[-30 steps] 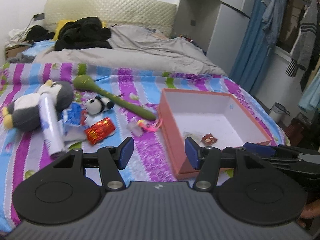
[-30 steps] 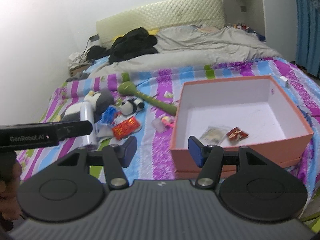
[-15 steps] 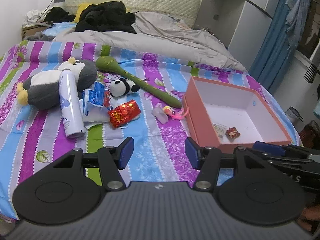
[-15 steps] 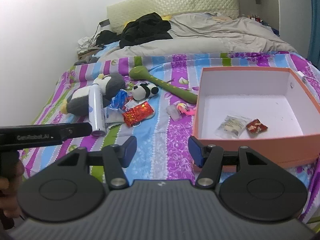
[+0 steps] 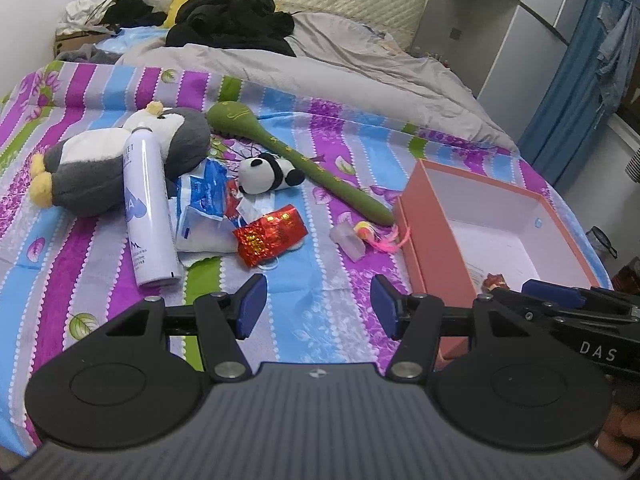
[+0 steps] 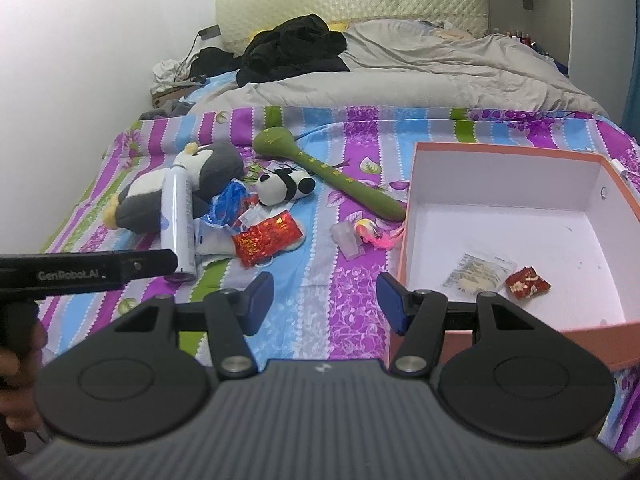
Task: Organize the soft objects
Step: 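Withdraw both tools from the box back toward the pile of items, then grasp the red tea packet with the left tool while the right tool reaches the clear cup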
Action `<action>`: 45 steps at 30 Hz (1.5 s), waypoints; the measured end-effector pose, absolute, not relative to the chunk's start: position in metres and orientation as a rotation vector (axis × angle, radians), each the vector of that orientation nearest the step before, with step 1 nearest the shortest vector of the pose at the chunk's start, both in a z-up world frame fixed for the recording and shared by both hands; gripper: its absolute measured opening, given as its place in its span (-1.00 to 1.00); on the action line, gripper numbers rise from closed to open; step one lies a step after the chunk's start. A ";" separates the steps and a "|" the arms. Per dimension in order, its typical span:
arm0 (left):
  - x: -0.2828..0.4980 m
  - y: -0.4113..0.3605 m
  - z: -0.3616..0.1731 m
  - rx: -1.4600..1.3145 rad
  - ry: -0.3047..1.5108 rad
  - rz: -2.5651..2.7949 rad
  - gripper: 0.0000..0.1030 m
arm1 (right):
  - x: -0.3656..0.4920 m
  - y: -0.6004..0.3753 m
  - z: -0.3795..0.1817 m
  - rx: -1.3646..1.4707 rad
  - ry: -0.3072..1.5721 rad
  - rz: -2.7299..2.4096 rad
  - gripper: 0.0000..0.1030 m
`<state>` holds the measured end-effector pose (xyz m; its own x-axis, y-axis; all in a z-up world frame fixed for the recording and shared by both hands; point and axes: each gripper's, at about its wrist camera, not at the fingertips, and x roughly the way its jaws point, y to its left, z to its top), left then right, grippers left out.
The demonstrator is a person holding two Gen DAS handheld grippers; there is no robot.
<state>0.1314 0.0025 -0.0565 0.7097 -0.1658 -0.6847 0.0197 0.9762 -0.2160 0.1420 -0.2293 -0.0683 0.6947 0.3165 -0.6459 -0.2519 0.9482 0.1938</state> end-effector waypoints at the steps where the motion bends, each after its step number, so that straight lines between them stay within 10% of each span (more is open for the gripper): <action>1: 0.135 0.004 -0.058 -0.200 0.778 -0.102 0.23 | 0.145 -0.228 -0.069 0.091 0.739 0.318 0.16; 45: 0.315 0.040 -0.216 -0.231 0.961 -0.013 0.22 | 0.331 -0.144 -0.198 -0.057 0.912 0.270 -0.23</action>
